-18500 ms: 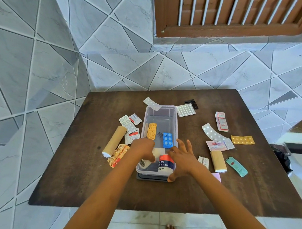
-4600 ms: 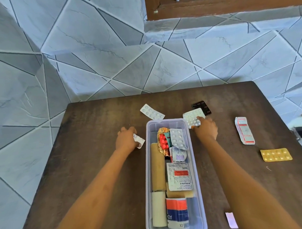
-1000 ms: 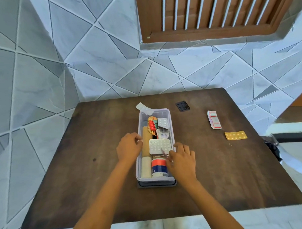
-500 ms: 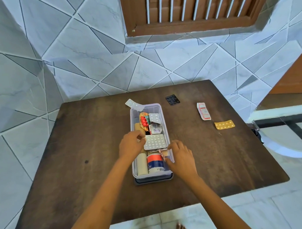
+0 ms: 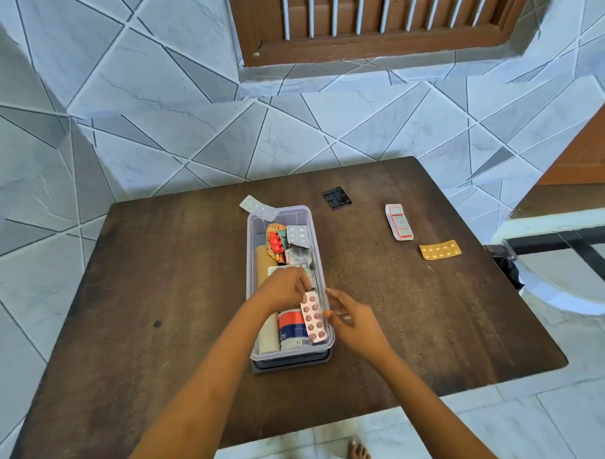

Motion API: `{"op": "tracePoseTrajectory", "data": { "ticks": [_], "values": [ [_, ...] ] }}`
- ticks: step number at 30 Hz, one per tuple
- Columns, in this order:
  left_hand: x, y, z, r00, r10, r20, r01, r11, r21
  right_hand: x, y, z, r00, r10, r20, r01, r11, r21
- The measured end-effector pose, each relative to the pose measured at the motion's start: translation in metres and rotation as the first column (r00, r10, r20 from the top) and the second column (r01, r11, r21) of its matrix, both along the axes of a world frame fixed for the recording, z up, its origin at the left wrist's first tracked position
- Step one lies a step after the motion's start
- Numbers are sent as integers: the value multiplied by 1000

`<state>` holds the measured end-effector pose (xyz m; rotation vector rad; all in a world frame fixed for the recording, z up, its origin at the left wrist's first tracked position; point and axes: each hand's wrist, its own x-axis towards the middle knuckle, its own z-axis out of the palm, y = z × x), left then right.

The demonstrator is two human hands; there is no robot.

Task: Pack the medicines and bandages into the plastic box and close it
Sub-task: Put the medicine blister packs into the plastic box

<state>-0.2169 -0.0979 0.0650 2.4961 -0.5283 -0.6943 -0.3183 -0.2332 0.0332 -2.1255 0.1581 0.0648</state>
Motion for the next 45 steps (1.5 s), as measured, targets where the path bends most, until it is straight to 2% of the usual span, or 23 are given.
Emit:
{"op": "tracePoseTrajectory", "data": {
  "ticks": [9,12,16,18,22,25,28,30,32,35,38,41,45],
  "values": [
    [-8,-7,-19,989,-127,79,119,989,90,1,-4,-7,1000,8,7,-9,999,54],
    [-2,-2,-12,991,-61,118,63,998,-14,1,-4,-5,1000,-3,6,3,1000,22],
    [18,-10,5,984,69,164,-33,977,-211,5,-23,-1,991,-133,25,132,991,27],
    [25,-24,12,980,89,179,-41,965,-258,8,-39,3,983,-180,45,181,984,-1],
    [43,-80,17,980,6,200,43,970,-240,25,-95,7,945,-324,54,327,943,-60],
    [60,-128,8,981,1,193,40,977,-210,44,-139,6,924,-381,26,379,908,-180],
    [76,-184,-4,989,20,146,-2,992,-127,65,-188,-1,936,-345,-67,300,885,-357],
    [87,-213,-11,992,28,122,-22,999,-48,77,-211,-8,955,-282,-96,194,835,-515],
    [101,-243,-23,993,80,82,-81,997,4,88,-234,-18,961,-236,-143,107,794,-598],
    [113,-272,-42,986,157,53,-160,985,58,95,-252,-27,964,-168,-204,11,797,-604],
    [118,-288,-54,981,159,107,-171,978,120,98,-261,-33,968,-140,-207,-24,774,-633],
    [117,-295,-59,977,193,93,-201,976,81,102,-265,-34,970,-152,-189,-22,722,-692],
    [115,-293,-61,959,279,52,-278,960,-33,108,-268,-31,943,-229,-241,50,814,-579]
  ]
}}
